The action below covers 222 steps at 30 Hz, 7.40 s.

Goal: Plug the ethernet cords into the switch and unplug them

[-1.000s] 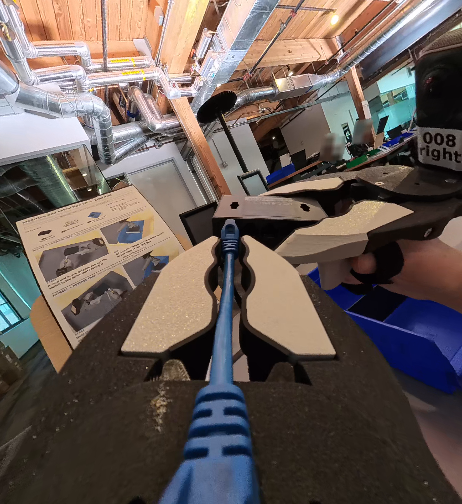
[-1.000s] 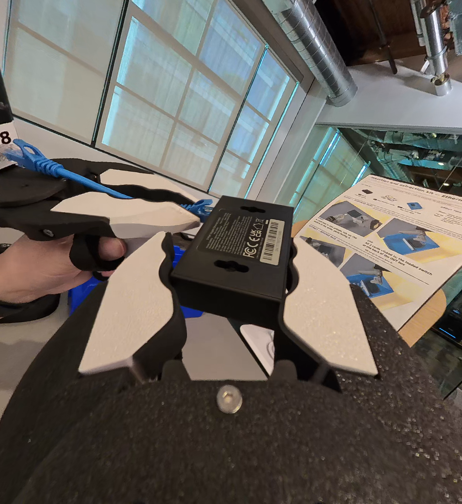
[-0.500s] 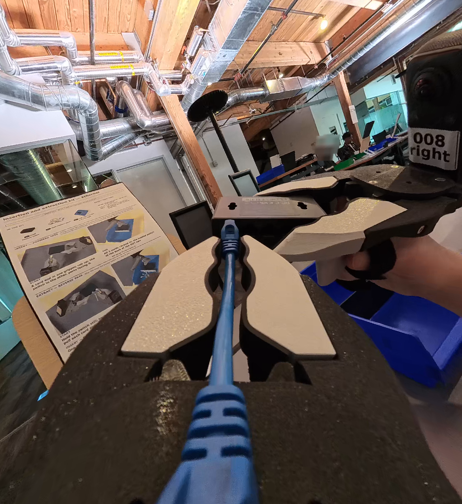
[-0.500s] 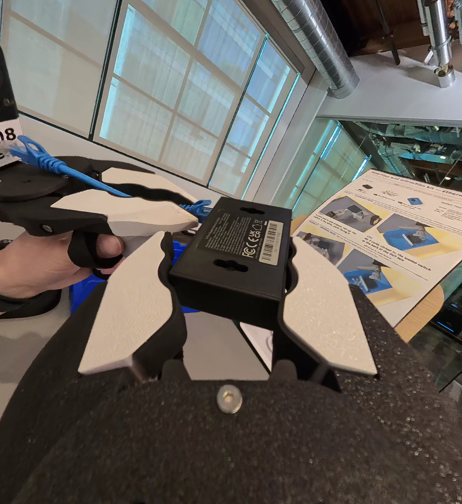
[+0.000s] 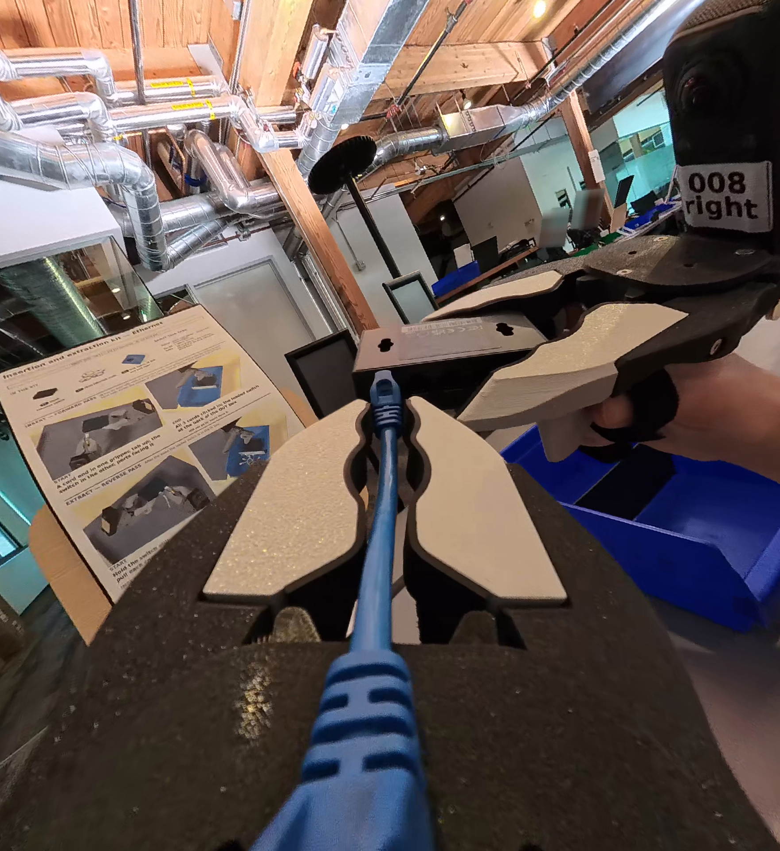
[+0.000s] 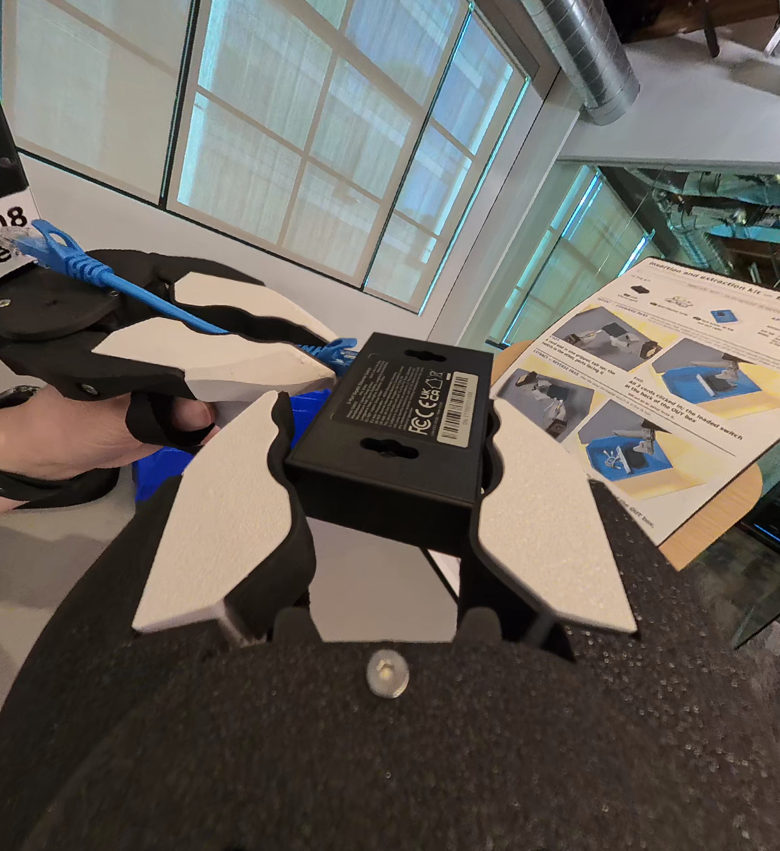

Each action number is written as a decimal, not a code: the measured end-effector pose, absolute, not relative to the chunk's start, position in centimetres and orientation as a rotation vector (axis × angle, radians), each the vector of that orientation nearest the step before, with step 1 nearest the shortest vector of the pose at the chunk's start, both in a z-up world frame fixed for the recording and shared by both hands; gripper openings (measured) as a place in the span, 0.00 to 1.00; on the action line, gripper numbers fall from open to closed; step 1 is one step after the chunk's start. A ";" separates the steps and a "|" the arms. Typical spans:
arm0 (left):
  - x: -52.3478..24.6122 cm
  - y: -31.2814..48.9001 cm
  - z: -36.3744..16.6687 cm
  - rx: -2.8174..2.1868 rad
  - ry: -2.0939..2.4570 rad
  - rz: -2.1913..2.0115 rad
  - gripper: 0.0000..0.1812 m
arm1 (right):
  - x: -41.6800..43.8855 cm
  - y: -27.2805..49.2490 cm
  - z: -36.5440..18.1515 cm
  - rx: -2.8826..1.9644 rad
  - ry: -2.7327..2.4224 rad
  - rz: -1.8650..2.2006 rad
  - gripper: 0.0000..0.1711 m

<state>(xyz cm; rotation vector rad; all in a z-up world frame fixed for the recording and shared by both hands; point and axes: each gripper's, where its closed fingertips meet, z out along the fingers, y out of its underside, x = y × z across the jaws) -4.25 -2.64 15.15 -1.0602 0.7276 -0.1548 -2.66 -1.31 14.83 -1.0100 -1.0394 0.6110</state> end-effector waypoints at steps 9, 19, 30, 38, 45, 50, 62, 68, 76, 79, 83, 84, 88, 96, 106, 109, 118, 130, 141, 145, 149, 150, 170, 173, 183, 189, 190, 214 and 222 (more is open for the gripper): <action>-3.9 -2.9 15.0 -1.054 0.749 -0.125 0.07 | -2.4 -1.6 14.6 -1.035 -1.062 0.668 0.45; -4.0 -2.6 14.8 -1.058 0.738 -0.128 0.07 | -2.5 -1.5 14.3 -1.045 -1.063 0.660 0.45; -4.5 -2.8 15.6 -1.053 0.700 -0.098 0.06 | -2.8 -1.1 14.7 -1.035 -1.023 0.721 0.45; -5.6 -0.4 13.5 -1.218 0.735 -0.129 0.06 | -3.2 1.8 12.6 -1.167 -0.967 0.728 0.50; -8.2 4.1 7.5 -1.561 0.815 -0.116 0.06 | -1.8 4.5 10.0 -1.392 -0.931 0.705 0.48; -10.8 6.4 4.8 -1.724 0.740 -0.110 0.06 | -4.3 3.7 6.6 -1.403 -1.142 0.608 0.45; -11.6 6.5 2.7 -1.924 0.647 -0.217 0.06 | -8.9 6.0 0.4 -1.172 -1.242 -0.154 0.18; -11.5 6.3 1.5 -1.980 0.690 -0.250 0.07 | -8.9 6.1 -0.7 -1.271 -1.256 0.007 0.15; -13.4 6.5 4.4 -1.873 0.626 -0.179 0.30 | -8.0 8.1 -5.1 -1.518 -1.257 0.206 0.15; -15.1 5.5 6.7 -1.819 0.590 -0.130 0.32 | -7.0 9.6 -7.1 -1.660 -1.173 0.270 0.15; -19.6 4.0 9.5 -1.774 0.495 0.003 0.31 | -5.9 11.1 -9.0 -1.788 -1.056 0.346 0.15; -21.0 3.5 9.9 -1.779 0.471 0.035 0.31 | -5.7 11.4 -9.3 -1.806 -1.033 0.349 0.15; -25.9 2.0 11.1 -1.776 0.323 0.039 0.30 | -5.3 12.1 -10.0 -1.823 -0.979 0.395 0.15; -29.8 0.4 12.4 -1.730 0.188 -0.021 0.29 | -5.3 12.3 -11.5 -1.855 -0.985 0.431 0.15; -29.7 0.4 12.1 -1.744 0.209 -0.014 0.29 | -4.9 12.1 -11.4 -1.842 -0.978 0.454 0.18; -29.9 -0.3 12.4 -1.744 0.211 -0.002 0.29 | -5.3 11.9 -9.5 -1.786 -0.946 0.452 0.27; -31.4 -2.8 8.6 -1.954 0.229 -0.008 0.23 | -6.1 9.8 -3.0 -1.585 -0.986 0.359 0.28; -36.3 -1.4 -10.7 -2.646 -0.135 -0.293 0.10 | -6.7 9.1 -3.1 -1.550 -1.097 0.278 0.28; -37.6 0.4 -14.0 -2.808 -0.312 -0.045 0.16 | -7.0 8.8 -3.0 -1.529 -1.143 0.262 0.27; -37.5 1.0 -14.8 -2.860 -0.299 0.063 0.16 | -6.8 8.8 -3.0 -1.527 -1.148 0.252 0.27; -37.4 1.0 -15.1 -2.888 -0.294 0.099 0.11 | -6.7 9.0 -3.1 -1.528 -1.161 0.244 0.26; -37.3 0.9 -15.1 -2.899 -0.291 0.090 0.11 | -6.7 9.0 -3.0 -1.524 -1.160 0.244 0.26; -34.8 -0.6 -1.0 -2.365 0.094 -0.101 0.03 | -7.6 7.9 -1.3 -1.457 -1.154 0.280 0.25; -31.1 -0.9 0.8 -2.297 0.273 -0.194 0.03 | -9.0 5.7 0.4 -1.395 -1.159 0.449 0.25; -13.7 -7.7 4.4 -1.961 0.948 -0.776 0.03 | -10.9 -4.0 7.7 -1.076 -1.195 1.282 0.27; -9.3 -10.7 4.6 -1.856 1.106 -1.034 0.03 | -8.0 -6.3 9.5 -0.855 -1.233 1.567 0.23; -8.9 -11.1 4.7 -1.837 1.128 -1.056 0.03 | -7.7 -6.7 9.6 -0.825 -1.247 1.593 0.23; -7.9 -4.5 6.8 -1.761 0.917 -0.502 0.13 | -10.4 -4.7 10.9 -1.168 -1.017 1.430 0.07; -7.6 -3.7 7.0 -1.718 0.900 -0.511 0.03 | -10.0 -4.8 11.4 -1.158 -1.018 1.460 0.11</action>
